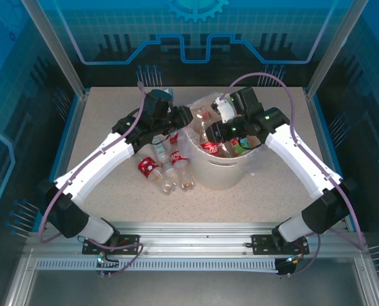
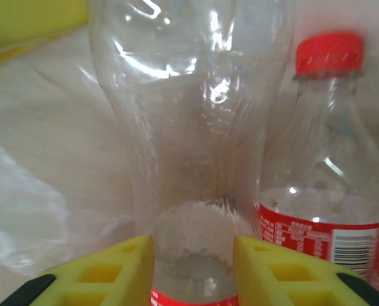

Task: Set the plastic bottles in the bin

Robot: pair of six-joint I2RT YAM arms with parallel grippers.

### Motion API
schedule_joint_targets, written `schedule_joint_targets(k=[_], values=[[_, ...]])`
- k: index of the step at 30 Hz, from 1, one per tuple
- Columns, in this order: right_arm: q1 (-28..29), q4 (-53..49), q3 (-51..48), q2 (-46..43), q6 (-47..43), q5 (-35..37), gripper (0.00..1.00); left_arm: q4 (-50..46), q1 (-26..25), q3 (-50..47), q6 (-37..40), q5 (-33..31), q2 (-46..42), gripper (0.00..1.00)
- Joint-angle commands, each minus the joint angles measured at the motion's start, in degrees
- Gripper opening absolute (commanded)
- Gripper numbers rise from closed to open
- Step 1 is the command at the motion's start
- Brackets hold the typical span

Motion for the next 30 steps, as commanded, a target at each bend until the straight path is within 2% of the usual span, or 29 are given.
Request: schedule_joint_targets(k=[1, 12, 17, 25, 30], values=[[0.3, 0.0, -1.2, -1.1, 0.4, 0.9, 0.37, 3.8, -0.2, -1.0, -3.3, 3.1, 0.9, 0.38], [-6.6, -2.0, 7.0, -4.9, -1.4, 1.8, 0.39, 5.6, -2.3, 1.0, -4.3, 3.5, 4.8, 0.36], [-9.0, -4.8, 7.6, -5.6, -1.6, 5.7, 0.39, 6.7, -3.0, 2.7, -4.8, 4.0, 7.5, 0.36], [-9.6, -10.3, 2.6, -3.7, -2.6, 14.8, 0.36, 7.4, -4.2, 4.8, -5.2, 3.5, 10.7, 0.35], [-9.7, -7.5, -2.6, -3.8, -1.5, 13.4, 0.35, 8.0, -4.7, 5.1, -5.4, 3.1, 11.9, 0.35]])
